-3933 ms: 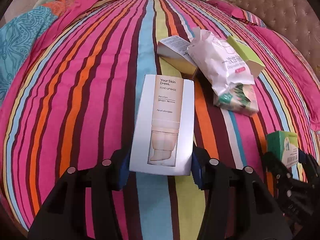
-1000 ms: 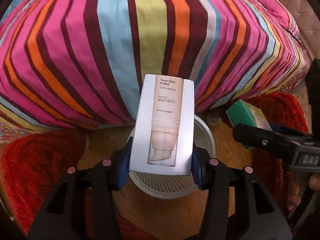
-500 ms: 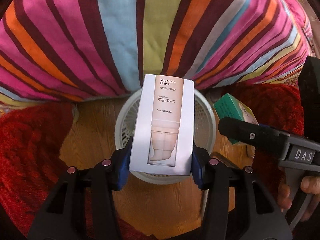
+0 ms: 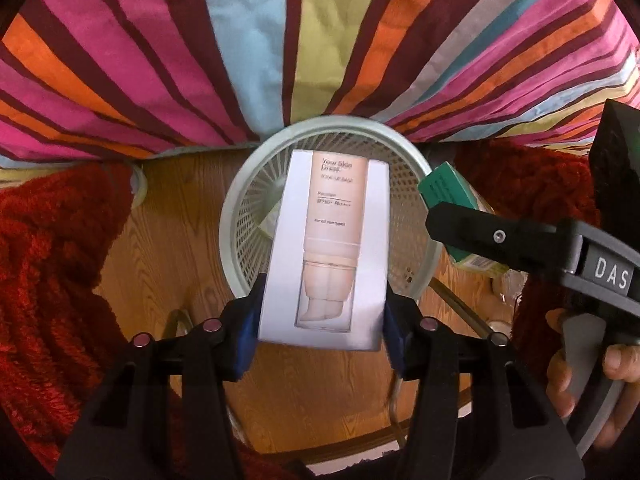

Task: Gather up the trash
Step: 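Open both tools to drop the boxes into the wastebasket, then raise both tools back toward the remaining items on the bed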

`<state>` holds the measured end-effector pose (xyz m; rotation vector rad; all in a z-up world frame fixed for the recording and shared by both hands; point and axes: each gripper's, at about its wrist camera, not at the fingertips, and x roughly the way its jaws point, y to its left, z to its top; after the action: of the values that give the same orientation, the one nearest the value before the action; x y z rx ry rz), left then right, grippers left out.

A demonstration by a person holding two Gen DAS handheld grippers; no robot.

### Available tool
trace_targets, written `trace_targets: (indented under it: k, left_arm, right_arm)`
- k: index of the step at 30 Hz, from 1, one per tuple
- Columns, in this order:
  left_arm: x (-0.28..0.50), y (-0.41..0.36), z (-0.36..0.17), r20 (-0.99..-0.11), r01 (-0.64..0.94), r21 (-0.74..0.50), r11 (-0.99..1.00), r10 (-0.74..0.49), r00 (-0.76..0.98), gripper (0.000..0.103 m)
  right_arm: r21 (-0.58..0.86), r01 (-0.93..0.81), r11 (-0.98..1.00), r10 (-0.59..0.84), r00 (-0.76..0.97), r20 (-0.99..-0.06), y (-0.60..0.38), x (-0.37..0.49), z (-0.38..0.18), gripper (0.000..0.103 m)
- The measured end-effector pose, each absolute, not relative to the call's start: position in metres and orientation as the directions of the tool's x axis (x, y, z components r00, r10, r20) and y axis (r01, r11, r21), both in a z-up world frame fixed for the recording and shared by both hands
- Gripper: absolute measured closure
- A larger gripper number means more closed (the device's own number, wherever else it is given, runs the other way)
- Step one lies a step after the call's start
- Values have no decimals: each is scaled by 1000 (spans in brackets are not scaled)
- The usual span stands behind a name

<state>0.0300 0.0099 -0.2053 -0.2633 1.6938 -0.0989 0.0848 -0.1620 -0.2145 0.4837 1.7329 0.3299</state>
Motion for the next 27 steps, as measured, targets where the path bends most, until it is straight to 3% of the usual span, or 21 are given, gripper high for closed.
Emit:
trace_targets:
  k: [1,2,27]
  left_arm:
    - [30,11,-206,-967,-122,-209,970,-223,-122,26]
    - [31,12,-207,-967,-127,-209,970,-224,-120,26]
    - [30,22,-185,-981,-132,-190,973,-195,-22,26]
  right_arm:
    - [461,142,876,481,-181,-858,-161,84,-217,11]
    - [456,143,878,476,-184,-860,-161,85,-220,10]
    - [449,93,889,451,-3,-893,-174,85,-179,8]
